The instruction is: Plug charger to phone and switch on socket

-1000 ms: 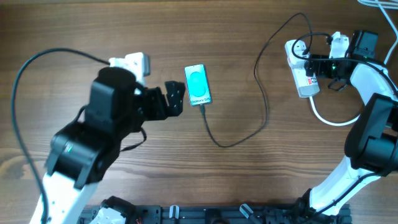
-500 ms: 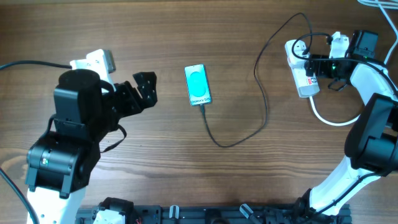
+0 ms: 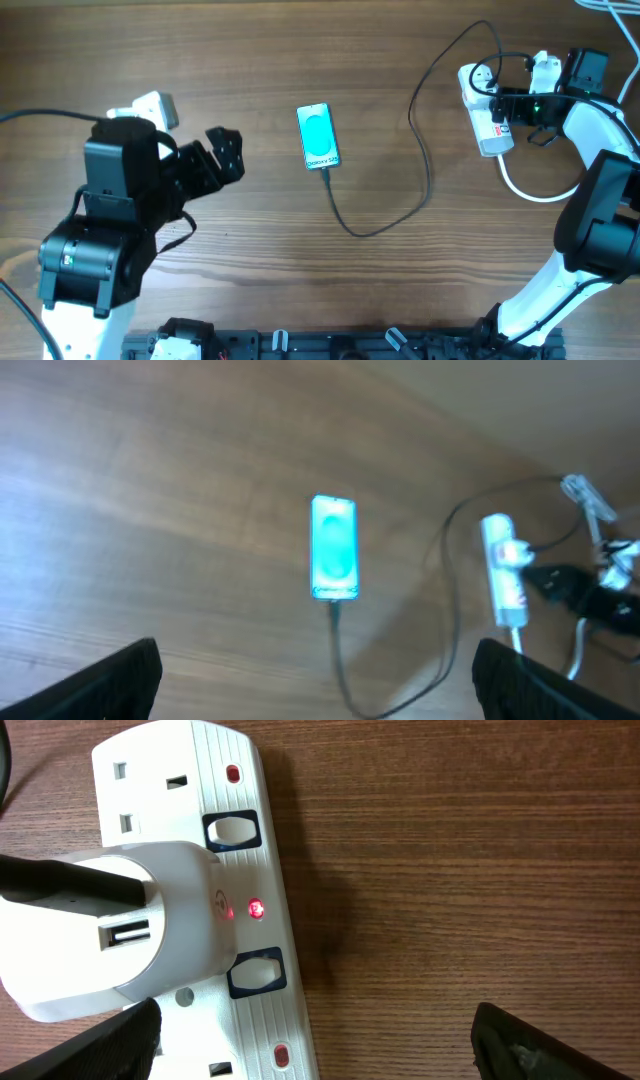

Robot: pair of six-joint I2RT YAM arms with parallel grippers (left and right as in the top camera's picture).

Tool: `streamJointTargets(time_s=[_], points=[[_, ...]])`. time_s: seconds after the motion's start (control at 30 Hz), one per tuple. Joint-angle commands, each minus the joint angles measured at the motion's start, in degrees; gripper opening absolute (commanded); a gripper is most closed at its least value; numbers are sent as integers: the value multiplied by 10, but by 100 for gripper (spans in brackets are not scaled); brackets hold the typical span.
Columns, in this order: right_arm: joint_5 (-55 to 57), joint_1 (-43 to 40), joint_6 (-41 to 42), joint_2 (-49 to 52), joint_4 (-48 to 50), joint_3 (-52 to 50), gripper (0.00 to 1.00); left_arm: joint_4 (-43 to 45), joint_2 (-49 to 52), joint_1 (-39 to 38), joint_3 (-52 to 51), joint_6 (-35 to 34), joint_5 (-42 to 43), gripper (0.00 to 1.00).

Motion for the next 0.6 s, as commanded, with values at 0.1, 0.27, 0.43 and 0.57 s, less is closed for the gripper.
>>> streamJointTargets(time_s=[0.1, 0.27, 0.43, 0.57], points=[[-7, 4, -3, -1, 6, 2, 100, 14, -51, 6, -190, -14, 1, 100], [-7, 4, -3, -1, 6, 2, 100, 87, -112, 6, -346, -111, 16, 100], [-7, 4, -3, -1, 6, 2, 100, 153, -167, 6, -476, -178, 16, 100], [-7, 4, -3, -1, 6, 2, 100, 180, -199, 6, -537, -248, 16, 100]])
